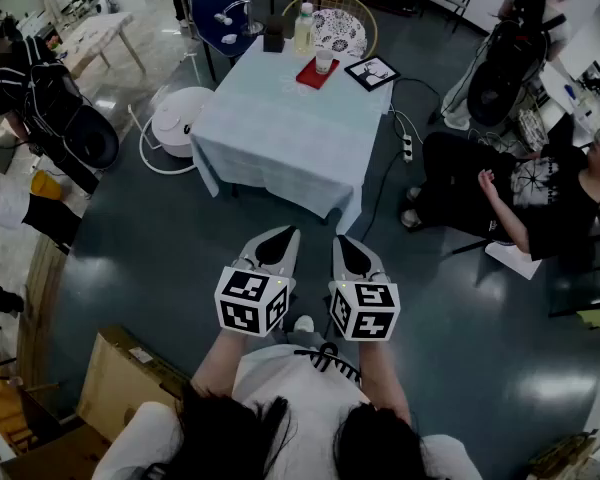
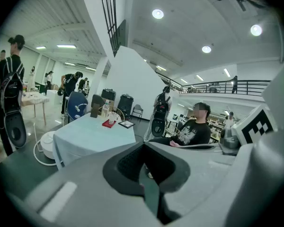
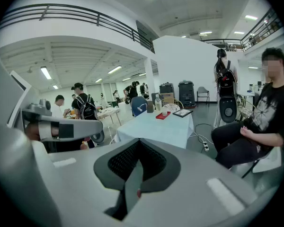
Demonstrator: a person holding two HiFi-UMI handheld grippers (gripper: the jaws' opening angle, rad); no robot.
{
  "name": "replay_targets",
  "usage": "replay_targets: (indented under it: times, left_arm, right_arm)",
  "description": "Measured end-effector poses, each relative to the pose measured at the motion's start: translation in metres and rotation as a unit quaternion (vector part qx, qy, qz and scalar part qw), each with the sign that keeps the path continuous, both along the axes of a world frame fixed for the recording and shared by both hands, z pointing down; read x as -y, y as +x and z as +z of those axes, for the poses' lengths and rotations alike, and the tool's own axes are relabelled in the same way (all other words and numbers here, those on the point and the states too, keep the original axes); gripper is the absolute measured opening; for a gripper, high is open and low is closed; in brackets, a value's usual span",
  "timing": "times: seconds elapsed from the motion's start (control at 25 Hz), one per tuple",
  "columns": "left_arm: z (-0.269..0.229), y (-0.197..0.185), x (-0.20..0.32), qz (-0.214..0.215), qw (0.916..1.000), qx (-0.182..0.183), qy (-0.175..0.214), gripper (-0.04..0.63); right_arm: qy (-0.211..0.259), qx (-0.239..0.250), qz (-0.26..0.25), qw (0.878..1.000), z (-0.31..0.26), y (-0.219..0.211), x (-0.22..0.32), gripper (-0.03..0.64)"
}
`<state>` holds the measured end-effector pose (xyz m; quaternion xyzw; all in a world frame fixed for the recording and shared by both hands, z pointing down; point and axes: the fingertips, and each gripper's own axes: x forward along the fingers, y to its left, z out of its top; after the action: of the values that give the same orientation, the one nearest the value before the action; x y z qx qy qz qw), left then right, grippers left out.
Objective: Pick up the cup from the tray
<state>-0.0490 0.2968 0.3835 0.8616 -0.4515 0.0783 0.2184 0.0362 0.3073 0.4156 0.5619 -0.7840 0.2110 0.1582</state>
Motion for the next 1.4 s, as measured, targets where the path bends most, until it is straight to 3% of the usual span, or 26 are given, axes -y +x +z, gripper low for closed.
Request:
replay_targets:
  times: [0.2, 0.4, 0.84, 1.4]
  left_arm:
    - [-0.012, 0.008, 0.0, 0.004, 0.9998, -0.019, 0.007, 0.0]
    - [-0.013, 0.014, -0.001, 0.015, 0.9997, -0.001, 0.019, 0.0]
    - [-0.016, 0.012, 0.0, -0.001, 0.9997, 0.007, 0.022, 0.0]
    - [-0.018, 0.026, 0.003, -0.049, 0.9982, 0.019, 0.031, 0.0]
  right_arm:
    - [0.0, 0.005, -0.001, 1.0, -0.003, 0.005, 0.0, 0.023]
    - [0.004, 0.001, 0.0, 1.0, -0.006, 0.006, -0.003, 0.023]
    - [-0.004, 0.017, -0.006, 1.0, -0.009, 0.013, -0.004, 0.025]
    - [0.015, 0.059, 0.007, 0.998, -0.017, 0.079, 0.002, 0.052]
